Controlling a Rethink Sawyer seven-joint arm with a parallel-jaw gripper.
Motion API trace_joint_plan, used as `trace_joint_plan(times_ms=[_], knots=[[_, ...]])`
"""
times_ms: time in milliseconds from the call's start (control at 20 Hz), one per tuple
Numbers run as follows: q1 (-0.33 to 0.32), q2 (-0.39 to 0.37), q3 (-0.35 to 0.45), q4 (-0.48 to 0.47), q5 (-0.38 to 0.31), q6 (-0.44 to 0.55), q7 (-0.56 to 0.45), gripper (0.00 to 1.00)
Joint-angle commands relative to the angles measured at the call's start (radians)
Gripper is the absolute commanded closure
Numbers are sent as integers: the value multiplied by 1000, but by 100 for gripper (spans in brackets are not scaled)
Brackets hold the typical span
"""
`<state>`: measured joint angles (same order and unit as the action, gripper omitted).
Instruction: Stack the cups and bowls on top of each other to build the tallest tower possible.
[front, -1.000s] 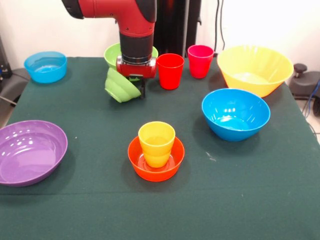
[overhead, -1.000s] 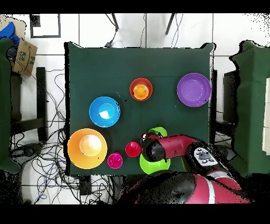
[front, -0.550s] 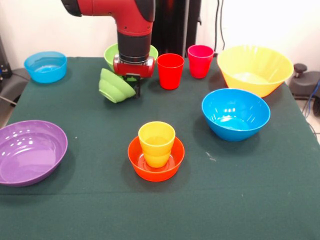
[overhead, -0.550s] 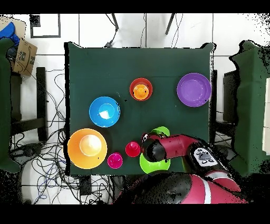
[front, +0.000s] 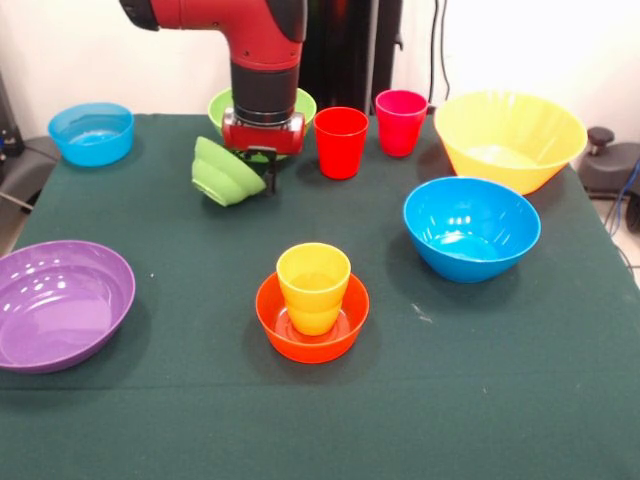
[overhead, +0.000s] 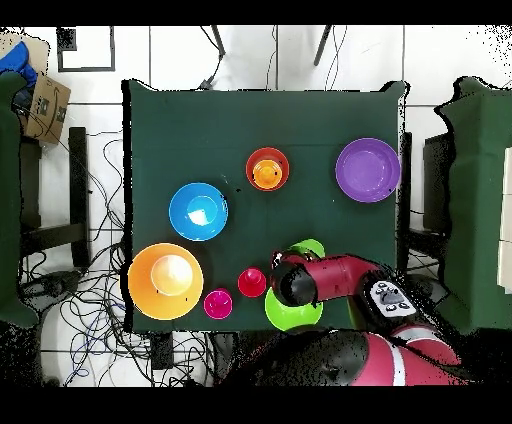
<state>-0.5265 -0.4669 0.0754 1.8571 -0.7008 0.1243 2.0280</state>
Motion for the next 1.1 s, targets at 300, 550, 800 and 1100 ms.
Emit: trace_joint_plan(times_ms=[300,550,800,1100], knots=[[-50,-48,142,-46,51,131,-22,0],[-9,-57,106,-61,20,125,-18,0],[-18,-70,119,-58,11,128,-37,0],[-23,-114,139,-43,26,173,-59,0]])
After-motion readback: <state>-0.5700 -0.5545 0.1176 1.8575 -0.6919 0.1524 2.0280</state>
